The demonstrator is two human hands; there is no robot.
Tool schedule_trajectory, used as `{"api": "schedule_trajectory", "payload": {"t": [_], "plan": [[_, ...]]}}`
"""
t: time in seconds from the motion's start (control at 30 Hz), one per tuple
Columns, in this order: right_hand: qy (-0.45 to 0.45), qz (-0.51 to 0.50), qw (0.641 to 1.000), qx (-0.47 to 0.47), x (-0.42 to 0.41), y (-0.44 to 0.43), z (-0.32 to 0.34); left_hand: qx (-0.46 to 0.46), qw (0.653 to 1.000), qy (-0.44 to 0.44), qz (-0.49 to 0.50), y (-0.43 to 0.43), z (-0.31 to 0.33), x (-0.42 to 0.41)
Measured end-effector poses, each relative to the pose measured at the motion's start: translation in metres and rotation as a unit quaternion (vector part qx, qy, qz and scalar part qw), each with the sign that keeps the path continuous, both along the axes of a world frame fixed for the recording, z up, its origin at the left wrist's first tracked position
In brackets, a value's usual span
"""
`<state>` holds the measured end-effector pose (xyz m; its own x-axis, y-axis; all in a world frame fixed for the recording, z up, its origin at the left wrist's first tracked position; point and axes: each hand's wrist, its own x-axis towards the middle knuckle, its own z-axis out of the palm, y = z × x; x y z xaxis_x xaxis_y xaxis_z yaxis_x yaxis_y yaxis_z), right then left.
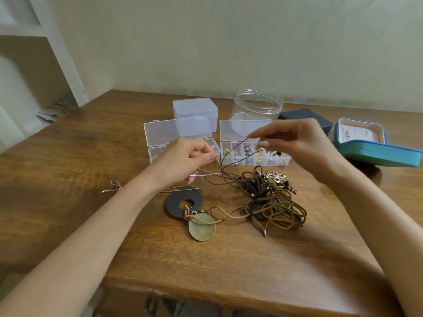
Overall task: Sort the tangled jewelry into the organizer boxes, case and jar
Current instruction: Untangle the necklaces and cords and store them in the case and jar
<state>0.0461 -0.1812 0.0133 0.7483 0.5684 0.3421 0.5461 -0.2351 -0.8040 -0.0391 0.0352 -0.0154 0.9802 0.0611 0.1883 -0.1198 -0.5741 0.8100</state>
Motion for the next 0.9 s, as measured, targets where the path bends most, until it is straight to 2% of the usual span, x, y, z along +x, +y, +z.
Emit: {"api": "schedule_trajectory", "payload": {"t": [0.03, 0.1, 0.17, 0.23, 0.27, 0.3, 0.37, 0.43, 0.53, 0.6, 0.7, 0.8, 0.9], "plan": [[-0.005, -0.010, 1.000, 0.013, 0.002, -0.002, 0.001, 0.001, 1.000, 0.002, 0.004, 0.000, 0.000, 0.000], [-0.076, -0.080, 0.994, -0.012, 0.009, -0.006, -0.001, 0.005, 1.000, 0.006, 0.009, -0.001, 0.001, -0.001], [-0.182, -0.165, 0.967, -0.071, 0.014, -0.007, -0.004, 0.007, 1.000, 0.005, 0.010, -0.001, 0.002, -0.001], [-0.236, -0.202, 0.944, -0.110, 0.016, -0.008, -0.004, 0.007, 1.000, 0.003, 0.011, -0.002, 0.002, -0.001], [-0.224, -0.203, 0.946, -0.118, 0.016, -0.008, -0.005, 0.005, 1.000, 0.003, 0.013, -0.002, 0.002, -0.002], [-0.175, -0.195, 0.959, -0.109, 0.017, -0.008, -0.004, 0.003, 1.000, 0.003, 0.015, -0.002, 0.002, -0.002], [0.008, -0.147, 0.989, -0.026, 0.012, -0.006, 0.000, -0.005, 1.000, 0.005, 0.017, -0.003, 0.002, -0.002], [0.151, -0.071, 0.983, 0.078, 0.004, -0.003, 0.008, -0.015, 1.000, 0.006, 0.017, -0.004, 0.003, -0.003], [0.182, 0.018, 0.971, 0.154, -0.007, 0.009, 0.018, -0.039, 0.999, 0.009, 0.019, -0.005, 0.006, -0.003], [0.157, 0.066, 0.974, 0.146, -0.017, 0.021, 0.021, -0.076, 0.997, 0.021, 0.015, -0.005, 0.007, -0.003], [0.056, 0.085, 0.993, 0.064, -0.028, 0.039, 0.017, -0.124, 0.992, 0.029, 0.010, -0.005, 0.008, -0.004], [-0.008, 0.059, 0.998, 0.033, -0.030, 0.051, 0.011, -0.137, 0.990, 0.020, 0.014, -0.004, 0.008, -0.003], [-0.111, -0.006, 0.994, 0.017, -0.026, 0.058, 0.008, -0.152, 0.988, 0.010, 0.001, -0.004, 0.008, -0.003]]}}
